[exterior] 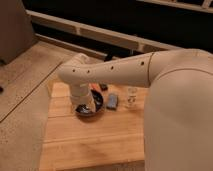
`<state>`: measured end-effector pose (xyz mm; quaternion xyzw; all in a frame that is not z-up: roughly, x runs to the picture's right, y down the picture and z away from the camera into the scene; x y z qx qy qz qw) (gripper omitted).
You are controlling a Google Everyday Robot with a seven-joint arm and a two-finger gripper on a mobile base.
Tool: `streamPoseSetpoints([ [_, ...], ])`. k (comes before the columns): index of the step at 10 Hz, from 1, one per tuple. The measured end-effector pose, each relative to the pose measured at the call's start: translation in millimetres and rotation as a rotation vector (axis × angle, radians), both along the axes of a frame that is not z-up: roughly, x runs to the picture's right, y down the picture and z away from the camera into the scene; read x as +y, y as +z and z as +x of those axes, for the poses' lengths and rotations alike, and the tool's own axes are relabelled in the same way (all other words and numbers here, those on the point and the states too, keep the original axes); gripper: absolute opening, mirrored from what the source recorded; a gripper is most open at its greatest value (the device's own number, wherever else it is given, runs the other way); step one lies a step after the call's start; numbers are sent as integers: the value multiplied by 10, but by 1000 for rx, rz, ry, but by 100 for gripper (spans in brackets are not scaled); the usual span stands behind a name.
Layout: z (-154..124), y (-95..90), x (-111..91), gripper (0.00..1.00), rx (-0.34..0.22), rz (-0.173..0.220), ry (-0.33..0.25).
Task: Knock the bottle over
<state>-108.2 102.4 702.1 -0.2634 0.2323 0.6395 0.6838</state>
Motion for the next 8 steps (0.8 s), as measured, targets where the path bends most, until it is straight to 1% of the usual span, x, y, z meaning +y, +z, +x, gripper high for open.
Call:
streamPoseSetpoints([
  [4, 52, -6, -11, 65, 5, 4, 4],
  [5, 77, -16, -24, 65, 7, 8, 5],
  [6, 119, -28, -47, 65, 7, 21, -4],
  [8, 264, -29, -76, 65, 14, 34, -23],
])
